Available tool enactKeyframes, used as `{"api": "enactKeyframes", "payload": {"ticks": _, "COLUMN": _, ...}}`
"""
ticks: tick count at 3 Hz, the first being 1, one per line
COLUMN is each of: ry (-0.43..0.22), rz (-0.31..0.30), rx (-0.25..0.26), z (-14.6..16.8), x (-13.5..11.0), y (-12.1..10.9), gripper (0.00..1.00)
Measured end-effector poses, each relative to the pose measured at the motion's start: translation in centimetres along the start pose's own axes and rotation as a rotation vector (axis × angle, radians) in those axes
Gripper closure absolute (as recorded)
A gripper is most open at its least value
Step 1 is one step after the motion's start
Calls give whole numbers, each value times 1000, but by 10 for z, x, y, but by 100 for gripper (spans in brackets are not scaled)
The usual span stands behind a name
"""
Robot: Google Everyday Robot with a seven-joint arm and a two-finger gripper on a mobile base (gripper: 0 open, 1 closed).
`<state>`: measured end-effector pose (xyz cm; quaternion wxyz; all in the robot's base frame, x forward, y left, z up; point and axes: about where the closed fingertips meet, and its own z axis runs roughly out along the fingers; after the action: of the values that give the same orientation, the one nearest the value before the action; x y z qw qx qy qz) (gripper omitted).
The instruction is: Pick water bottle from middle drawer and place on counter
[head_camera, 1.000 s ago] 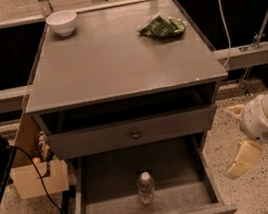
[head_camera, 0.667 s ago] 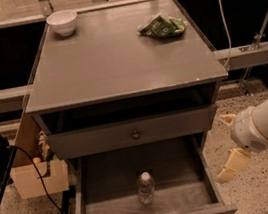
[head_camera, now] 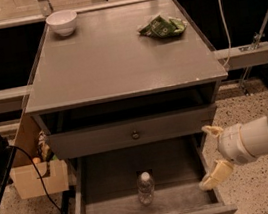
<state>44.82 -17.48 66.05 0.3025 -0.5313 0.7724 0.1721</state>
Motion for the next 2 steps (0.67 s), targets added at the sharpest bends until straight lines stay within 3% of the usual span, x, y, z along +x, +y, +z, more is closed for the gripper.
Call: {"api": "enactKeyframes", "payload": {"ticks": 2, "ry": 15, "rz": -64, "rx": -8, "z": 7, "x": 4, "y": 4, "gripper": 0}}
